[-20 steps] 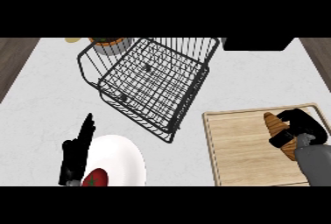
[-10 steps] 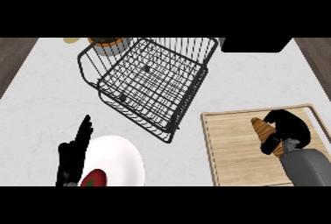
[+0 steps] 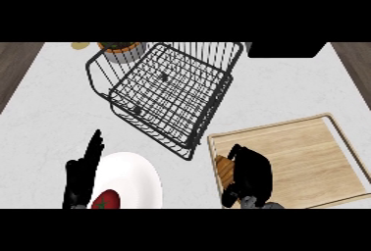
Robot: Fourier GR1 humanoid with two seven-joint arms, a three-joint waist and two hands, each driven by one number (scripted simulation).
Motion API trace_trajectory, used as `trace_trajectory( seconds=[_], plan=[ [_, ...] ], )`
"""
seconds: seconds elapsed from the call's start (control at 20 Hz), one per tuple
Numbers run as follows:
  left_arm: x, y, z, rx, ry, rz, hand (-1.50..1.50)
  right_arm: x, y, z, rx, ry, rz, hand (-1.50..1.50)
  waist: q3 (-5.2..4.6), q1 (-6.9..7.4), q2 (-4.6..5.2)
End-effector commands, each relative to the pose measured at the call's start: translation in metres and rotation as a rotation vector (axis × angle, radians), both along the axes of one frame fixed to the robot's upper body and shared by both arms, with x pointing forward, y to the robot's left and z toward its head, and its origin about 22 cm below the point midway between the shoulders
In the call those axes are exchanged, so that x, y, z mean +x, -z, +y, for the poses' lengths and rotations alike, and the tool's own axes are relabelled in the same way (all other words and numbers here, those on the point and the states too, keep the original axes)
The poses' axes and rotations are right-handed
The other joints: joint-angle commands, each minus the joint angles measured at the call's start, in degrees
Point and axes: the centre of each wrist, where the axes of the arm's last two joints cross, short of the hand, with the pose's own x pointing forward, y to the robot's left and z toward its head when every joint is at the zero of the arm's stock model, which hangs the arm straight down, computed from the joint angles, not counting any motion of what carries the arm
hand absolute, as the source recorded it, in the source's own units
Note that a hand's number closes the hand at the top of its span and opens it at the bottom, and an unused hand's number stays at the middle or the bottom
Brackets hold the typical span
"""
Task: Pick the croissant from the tray and place it in the tiered basket
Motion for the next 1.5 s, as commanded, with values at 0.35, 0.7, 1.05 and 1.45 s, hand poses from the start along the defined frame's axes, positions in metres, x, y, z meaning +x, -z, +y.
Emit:
trace_trajectory(
  seconds=[0.35,0.7,1.05,1.45],
  plan=[
    [0.004,-0.005,-0.006,-0.013,-0.031,0.004,0.00,-0.067,-0.123,0.026,0.348,0.148,-0.458,1.50,0.35,-0.93,-0.18],
    [0.006,-0.008,0.008,0.027,-0.008,-0.013,0.00,-0.099,-0.180,0.028,0.157,0.088,-0.694,1.50,0.22,0.11,0.12],
    [0.012,-0.012,0.004,0.008,0.021,-0.003,0.00,-0.082,-0.200,0.029,0.151,0.097,-0.741,1.50,0.22,0.81,0.28],
    [0.003,-0.005,-0.004,0.005,0.040,-0.006,0.00,-0.024,-0.224,0.038,0.163,0.154,-0.748,1.50,0.24,2.25,0.60]
  ],
)
